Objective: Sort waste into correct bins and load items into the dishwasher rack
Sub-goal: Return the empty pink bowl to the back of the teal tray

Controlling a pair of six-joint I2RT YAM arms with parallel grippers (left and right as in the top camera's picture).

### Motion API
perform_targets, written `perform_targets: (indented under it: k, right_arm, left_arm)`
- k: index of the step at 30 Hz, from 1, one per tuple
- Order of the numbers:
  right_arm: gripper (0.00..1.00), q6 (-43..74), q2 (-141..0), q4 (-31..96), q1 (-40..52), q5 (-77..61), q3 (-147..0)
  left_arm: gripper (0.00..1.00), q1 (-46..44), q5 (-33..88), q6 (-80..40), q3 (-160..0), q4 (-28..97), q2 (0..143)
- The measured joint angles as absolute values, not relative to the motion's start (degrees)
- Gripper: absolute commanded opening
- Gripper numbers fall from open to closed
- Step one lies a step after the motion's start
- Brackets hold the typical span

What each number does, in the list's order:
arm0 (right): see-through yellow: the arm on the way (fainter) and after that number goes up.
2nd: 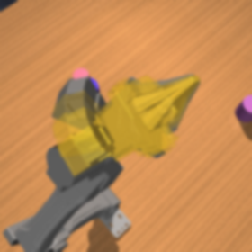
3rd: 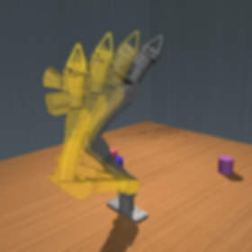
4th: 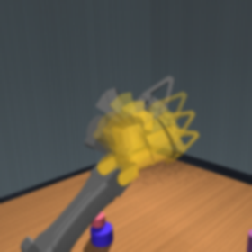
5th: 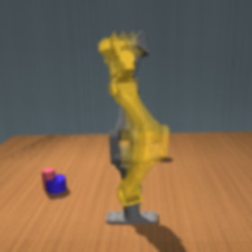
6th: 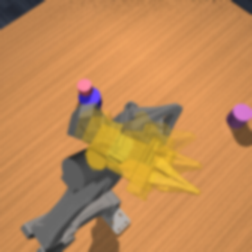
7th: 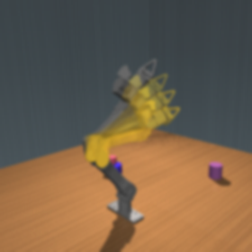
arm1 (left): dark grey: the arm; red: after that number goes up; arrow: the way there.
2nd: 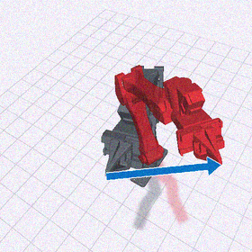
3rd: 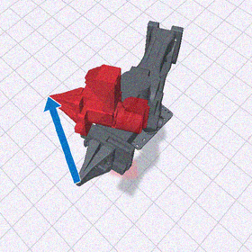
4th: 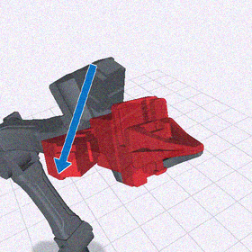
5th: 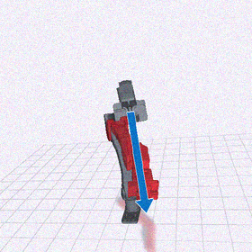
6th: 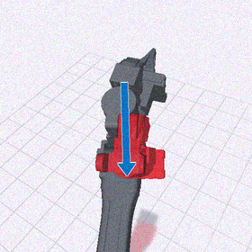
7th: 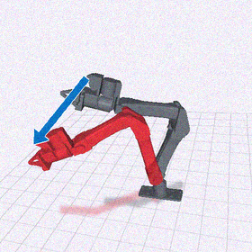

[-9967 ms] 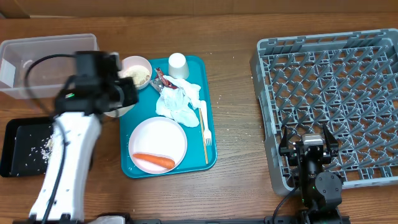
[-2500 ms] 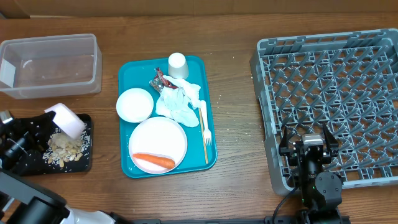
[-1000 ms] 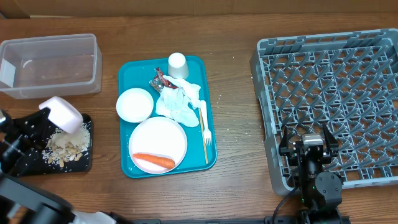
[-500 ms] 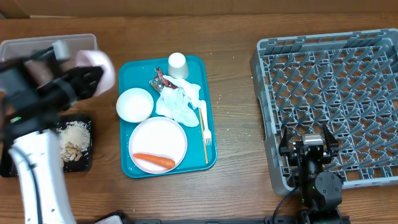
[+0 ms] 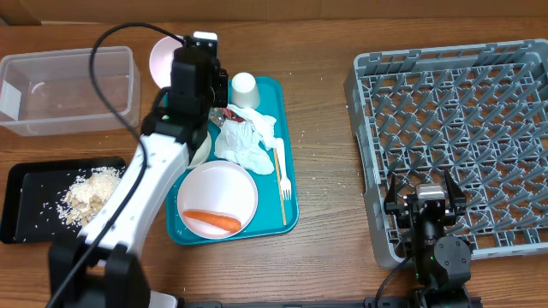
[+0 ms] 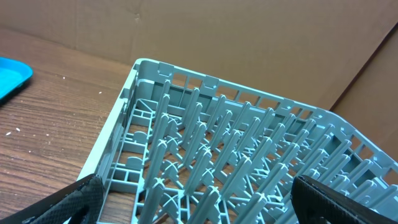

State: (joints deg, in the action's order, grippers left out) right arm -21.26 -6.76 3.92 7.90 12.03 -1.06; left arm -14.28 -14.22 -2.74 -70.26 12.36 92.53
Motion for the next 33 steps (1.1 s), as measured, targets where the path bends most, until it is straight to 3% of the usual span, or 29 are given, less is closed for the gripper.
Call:
perform_targets:
  k: [6, 25, 26, 27, 33]
  right_arm:
    - [1.00, -21.23, -6.76, 3.90, 7.90, 12.05, -1.04]
    - [1.00, -21.23, -6.76, 3.90, 7.90, 12.03, -1.04]
    - [1.00, -21.26, -6.76, 3.90, 7.90, 12.03, -1.04]
    - [1.00, -21.26, -6.76, 3.90, 7.90, 12.03, -1.04]
    - [1.00, -21.23, -6.76, 3.90, 7.90, 12.05, -1.04]
  left_arm:
    - [0.04, -14.17, -19.18, -2.55, -70.26, 11.22, 98.48]
    - [0.11, -13.74, -18.39, -8.27, -70.26, 10.13, 105.60]
    - [0.13, -13.74, -18.41, -8.47, -70.26, 10.09, 105.60]
    - [0.24, -13.74, -18.41, -8.69, -70.26, 10.04, 105.60]
    - [0.36, -13.74, -17.12, -9.34, -70.26, 10.46, 105.60]
